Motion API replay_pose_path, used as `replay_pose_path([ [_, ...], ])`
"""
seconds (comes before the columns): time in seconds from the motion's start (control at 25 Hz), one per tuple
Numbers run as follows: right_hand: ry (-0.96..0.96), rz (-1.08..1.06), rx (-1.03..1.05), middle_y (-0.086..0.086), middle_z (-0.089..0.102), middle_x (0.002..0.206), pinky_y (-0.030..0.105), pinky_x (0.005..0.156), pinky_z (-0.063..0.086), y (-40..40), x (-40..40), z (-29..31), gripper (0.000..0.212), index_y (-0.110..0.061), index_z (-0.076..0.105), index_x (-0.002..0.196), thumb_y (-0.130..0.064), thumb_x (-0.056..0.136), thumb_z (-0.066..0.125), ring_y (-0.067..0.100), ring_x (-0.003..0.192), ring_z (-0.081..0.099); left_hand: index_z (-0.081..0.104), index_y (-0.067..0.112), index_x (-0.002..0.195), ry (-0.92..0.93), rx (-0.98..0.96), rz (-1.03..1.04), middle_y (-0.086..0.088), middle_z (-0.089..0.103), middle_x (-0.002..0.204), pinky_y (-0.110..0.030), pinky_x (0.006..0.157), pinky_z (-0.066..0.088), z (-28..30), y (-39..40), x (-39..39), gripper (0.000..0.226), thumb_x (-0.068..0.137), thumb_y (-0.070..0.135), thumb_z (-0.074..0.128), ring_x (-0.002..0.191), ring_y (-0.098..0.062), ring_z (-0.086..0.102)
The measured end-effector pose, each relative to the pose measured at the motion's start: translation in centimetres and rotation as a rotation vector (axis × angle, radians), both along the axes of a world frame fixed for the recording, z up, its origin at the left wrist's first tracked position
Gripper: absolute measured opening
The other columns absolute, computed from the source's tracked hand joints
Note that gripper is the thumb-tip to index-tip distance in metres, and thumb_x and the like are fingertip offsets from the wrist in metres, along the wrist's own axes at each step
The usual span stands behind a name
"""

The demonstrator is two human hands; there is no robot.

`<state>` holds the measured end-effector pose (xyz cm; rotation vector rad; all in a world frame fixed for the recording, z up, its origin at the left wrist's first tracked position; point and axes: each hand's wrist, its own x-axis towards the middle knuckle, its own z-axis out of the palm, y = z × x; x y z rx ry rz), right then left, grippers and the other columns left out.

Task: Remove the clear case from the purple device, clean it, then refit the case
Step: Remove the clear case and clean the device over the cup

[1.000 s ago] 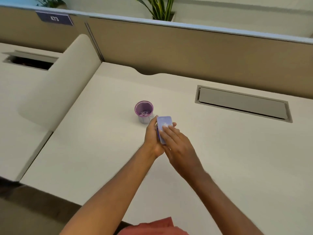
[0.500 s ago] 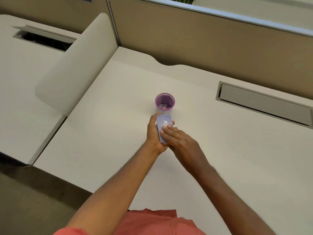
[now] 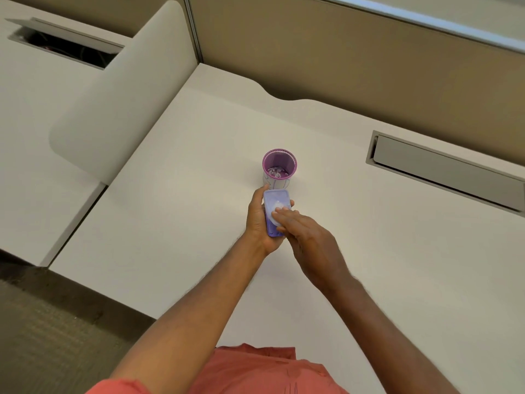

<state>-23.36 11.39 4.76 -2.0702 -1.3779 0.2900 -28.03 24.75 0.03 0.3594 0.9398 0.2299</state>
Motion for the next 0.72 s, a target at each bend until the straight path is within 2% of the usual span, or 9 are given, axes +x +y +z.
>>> replay_pose_path([
  [0.12,0.008,-0.033,0.042,0.004,0.073,0.128,0.034,0.090,0.061,0.3,0.0,0.4,0.042,-0.012,0.070,0.130,0.008,0.094,0.063,0.024,0.111,0.072,0.080,0.013,0.084,-0.062,-0.086,0.008,-0.007,0.076,0.071,-0.033,0.059,0.063,0.3,0.5,0.1,0.052,0.090,0.060,0.058,0.061,-0.021,0.074],
  [0.2,0.012,-0.078,0.098,0.004,0.076,0.120,0.034,0.082,0.061,0.6,0.3,0.9,0.036,-0.010,0.070,0.127,0.005,0.096,0.061,0.022,0.100,0.073,0.078,0.010,0.085,-0.091,-0.131,0.016,-0.009,0.078,0.077,-0.036,0.058,0.064,0.5,0.6,0.2,0.050,0.088,0.057,0.062,0.065,-0.025,0.076],
  [0.36,0.212,-0.234,0.242,-0.010,0.073,0.117,0.009,0.086,0.050,1.4,1.6,1.7,0.027,-0.016,0.071,0.125,-0.010,0.104,0.056,-0.003,0.100,0.067,0.076,0.014,0.088,-0.049,-0.019,0.028,-0.007,0.073,0.084,-0.033,0.063,0.060,0.0,0.2,0.1,0.052,0.095,0.059,0.051,0.066,-0.022,0.070],
  [0.44,0.404,-0.393,0.334,-0.011,0.073,0.113,0.013,0.084,0.053,1.8,2.5,1.3,0.023,-0.017,0.073,0.121,-0.019,0.105,0.056,-0.002,0.101,0.068,0.074,0.014,0.089,-0.038,-0.018,-0.006,-0.005,0.071,0.079,-0.027,0.060,0.056,0.1,0.3,0.0,0.051,0.092,0.061,0.052,0.063,-0.021,0.064],
  [0.56,0.965,-0.671,0.468,0.000,0.073,0.109,0.030,0.081,0.064,1.7,4.3,-0.1,0.018,-0.015,0.072,0.112,-0.025,0.102,0.060,0.013,0.097,0.072,0.072,0.014,0.092,-0.020,-0.008,-0.026,-0.004,0.072,0.076,-0.026,0.057,0.055,0.0,0.7,0.0,0.050,0.090,0.061,0.054,0.061,-0.022,0.064],
  [0.64,1.248,-0.827,0.506,0.008,0.071,0.107,0.030,0.077,0.064,1.3,5.3,-1.5,0.011,-0.014,0.070,0.107,-0.019,0.100,0.063,0.020,0.096,0.070,0.072,0.015,0.093,-0.011,0.006,-0.015,-0.004,0.073,0.076,-0.026,0.058,0.056,-0.4,0.9,-0.1,0.050,0.091,0.061,0.054,0.060,-0.021,0.065],
  [0.72,1.376,-0.950,0.471,0.010,0.070,0.107,0.029,0.073,0.063,0.6,5.9,-3.3,0.010,-0.013,0.065,0.107,-0.010,0.098,0.062,0.027,0.096,0.070,0.073,0.015,0.092,0.002,0.010,-0.006,-0.003,0.074,0.076,-0.026,0.058,0.056,-0.8,1.0,-0.1,0.051,0.092,0.062,0.053,0.059,-0.021,0.066],
])
